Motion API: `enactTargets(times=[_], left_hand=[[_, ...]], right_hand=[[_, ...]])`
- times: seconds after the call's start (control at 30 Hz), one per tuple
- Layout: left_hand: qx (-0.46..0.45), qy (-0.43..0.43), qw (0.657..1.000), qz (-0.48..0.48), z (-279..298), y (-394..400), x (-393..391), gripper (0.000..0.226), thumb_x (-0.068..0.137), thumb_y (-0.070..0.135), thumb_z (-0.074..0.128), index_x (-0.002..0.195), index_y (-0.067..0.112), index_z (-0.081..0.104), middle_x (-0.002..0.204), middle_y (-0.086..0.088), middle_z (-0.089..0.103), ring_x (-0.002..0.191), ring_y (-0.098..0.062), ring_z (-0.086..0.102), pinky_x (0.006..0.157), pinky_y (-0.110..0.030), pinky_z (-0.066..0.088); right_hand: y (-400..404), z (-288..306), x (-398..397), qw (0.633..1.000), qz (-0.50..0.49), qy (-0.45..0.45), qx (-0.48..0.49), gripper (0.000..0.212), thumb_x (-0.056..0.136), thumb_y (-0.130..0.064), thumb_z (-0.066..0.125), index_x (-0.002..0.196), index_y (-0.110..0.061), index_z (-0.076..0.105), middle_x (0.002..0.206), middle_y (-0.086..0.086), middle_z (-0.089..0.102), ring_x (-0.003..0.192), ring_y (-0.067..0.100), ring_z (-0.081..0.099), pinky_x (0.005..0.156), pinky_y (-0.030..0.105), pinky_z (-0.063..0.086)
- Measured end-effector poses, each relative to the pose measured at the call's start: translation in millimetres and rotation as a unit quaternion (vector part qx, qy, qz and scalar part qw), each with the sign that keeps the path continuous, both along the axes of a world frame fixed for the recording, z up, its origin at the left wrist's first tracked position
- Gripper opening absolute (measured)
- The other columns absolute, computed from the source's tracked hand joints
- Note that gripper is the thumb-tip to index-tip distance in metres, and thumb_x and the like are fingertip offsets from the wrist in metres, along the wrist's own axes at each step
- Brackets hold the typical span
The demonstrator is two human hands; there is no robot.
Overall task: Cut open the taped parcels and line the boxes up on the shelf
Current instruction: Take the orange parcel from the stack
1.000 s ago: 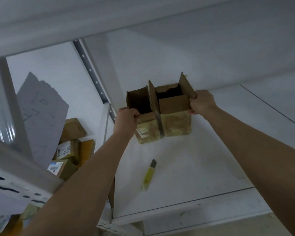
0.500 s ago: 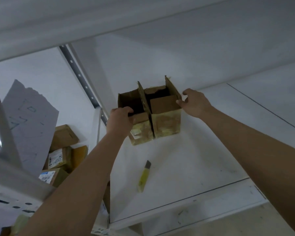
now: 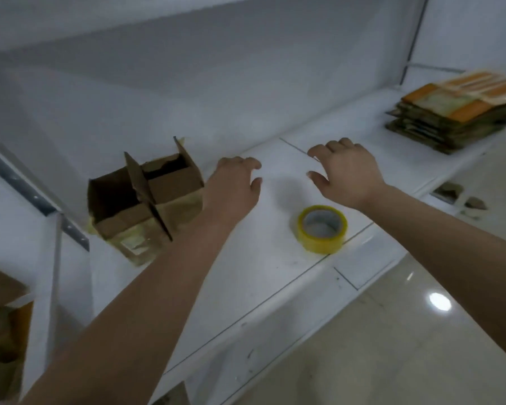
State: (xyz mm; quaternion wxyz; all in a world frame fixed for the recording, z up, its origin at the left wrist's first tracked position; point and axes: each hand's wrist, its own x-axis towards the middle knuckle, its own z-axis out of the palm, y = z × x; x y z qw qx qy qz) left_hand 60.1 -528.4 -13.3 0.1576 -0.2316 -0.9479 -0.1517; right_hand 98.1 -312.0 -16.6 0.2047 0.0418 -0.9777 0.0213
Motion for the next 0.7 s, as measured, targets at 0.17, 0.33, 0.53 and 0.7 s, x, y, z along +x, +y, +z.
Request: enactTargets(times=[0.17, 0.33, 0.53, 0.7], left_hand=[[0.024, 0.013, 0.998, -0.054, 7.2, 124.8, 24.0, 0.033, 0.096, 0.029, 0.055, 0.128, 0.021, 0.060, 0.122, -0.004, 0.062, 0.120, -0.026, 0.048, 0.089, -0.040, 0.047], [0.039, -0.008, 0.991, -0.128, 4.0, 254.3, 52.6, 0.033, 0.098, 0.032, 0.052, 0.130, 0.024, 0.057, 0.125, 0.000, 0.061, 0.120, -0.022, 0.048, 0.088, -0.039, 0.048], [0.051, -0.028, 0.984, -0.171, -0.5, 357.0, 64.0, 0.033, 0.098, 0.033, 0.053, 0.129, 0.023, 0.059, 0.125, 0.000, 0.062, 0.119, -0.022, 0.049, 0.089, -0.037, 0.047], [0.064, -0.042, 0.979, -0.190, -5.8, 407.3, 41.4, 0.031, 0.096, 0.031, 0.057, 0.125, 0.020, 0.063, 0.122, 0.000, 0.064, 0.117, -0.023, 0.052, 0.089, -0.037, 0.048]], right_hand=[[108.1, 8.0, 53.4, 0.998, -0.058, -0.009, -0.002, 0.045, 0.095, -0.037, 0.057, 0.133, -0.012, 0.054, 0.118, 0.016, 0.063, 0.114, 0.038, 0.053, 0.090, 0.044, 0.042], [220.5, 13.7, 103.0, 0.993, -0.118, 0.003, -0.008, 0.045, 0.094, -0.038, 0.057, 0.132, -0.013, 0.055, 0.118, 0.015, 0.063, 0.114, 0.038, 0.052, 0.089, 0.043, 0.043], [311.3, 9.9, 127.5, 0.985, -0.171, -0.021, -0.015, 0.044, 0.096, -0.040, 0.053, 0.133, -0.017, 0.053, 0.118, 0.012, 0.063, 0.114, 0.036, 0.053, 0.088, 0.042, 0.043], [357.9, -4.6, 114.0, 0.981, -0.187, -0.033, -0.037, 0.044, 0.096, -0.038, 0.052, 0.134, -0.015, 0.053, 0.118, 0.013, 0.065, 0.112, 0.037, 0.055, 0.087, 0.042, 0.043]])
